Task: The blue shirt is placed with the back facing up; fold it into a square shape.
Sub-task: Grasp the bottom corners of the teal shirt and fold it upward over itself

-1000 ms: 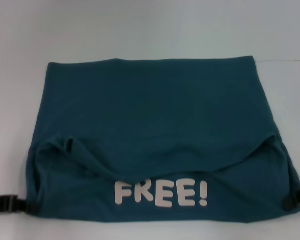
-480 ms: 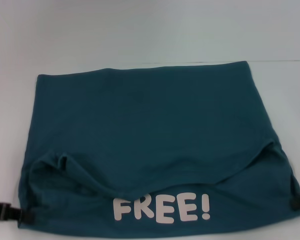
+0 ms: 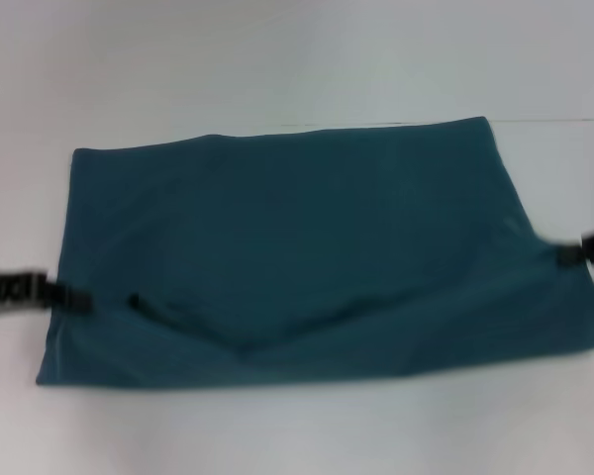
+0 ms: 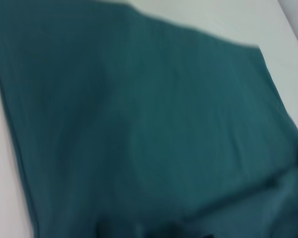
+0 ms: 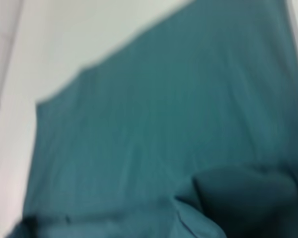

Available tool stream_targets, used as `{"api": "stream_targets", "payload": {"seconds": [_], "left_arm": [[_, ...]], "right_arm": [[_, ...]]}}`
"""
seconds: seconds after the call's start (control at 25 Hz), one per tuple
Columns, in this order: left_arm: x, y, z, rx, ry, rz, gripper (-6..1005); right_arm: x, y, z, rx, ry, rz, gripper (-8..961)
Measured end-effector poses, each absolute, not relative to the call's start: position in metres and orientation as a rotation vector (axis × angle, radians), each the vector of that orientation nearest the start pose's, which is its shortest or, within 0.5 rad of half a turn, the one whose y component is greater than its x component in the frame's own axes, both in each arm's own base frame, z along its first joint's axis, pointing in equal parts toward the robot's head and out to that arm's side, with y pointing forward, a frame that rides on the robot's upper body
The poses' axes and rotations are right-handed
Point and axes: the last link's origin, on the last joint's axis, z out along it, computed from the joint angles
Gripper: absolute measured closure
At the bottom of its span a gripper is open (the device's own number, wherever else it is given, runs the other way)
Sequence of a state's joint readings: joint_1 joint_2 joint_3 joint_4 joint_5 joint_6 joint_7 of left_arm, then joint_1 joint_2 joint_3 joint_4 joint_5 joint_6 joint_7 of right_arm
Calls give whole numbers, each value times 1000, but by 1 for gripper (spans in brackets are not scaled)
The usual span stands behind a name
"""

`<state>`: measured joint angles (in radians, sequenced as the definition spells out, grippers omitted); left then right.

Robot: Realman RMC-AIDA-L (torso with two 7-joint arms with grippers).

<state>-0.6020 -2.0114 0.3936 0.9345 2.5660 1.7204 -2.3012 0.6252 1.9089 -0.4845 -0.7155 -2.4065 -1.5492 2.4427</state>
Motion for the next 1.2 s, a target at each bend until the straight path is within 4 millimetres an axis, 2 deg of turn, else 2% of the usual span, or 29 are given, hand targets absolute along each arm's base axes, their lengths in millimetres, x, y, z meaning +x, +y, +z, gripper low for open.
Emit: {"api": "stream_targets", "payload": {"seconds": [0.28,0.6,0.88,1.2], "left_arm": [[-290,386,90,-2050,-1743,-315,969],[-284,422,77,-1914,-1708,-343,968],[-276,441,59,-1849,-1646,-317,967],[-271,453,55,-1770,-1602,-378,967]], "right_arm": [[283,413,85,-2028,1706,484,923],[275,449,63,-1896,1566,449,923],[260,470,41,-1852,1436,405,923],[250,485,37,-1784,1363,429,923]]}}
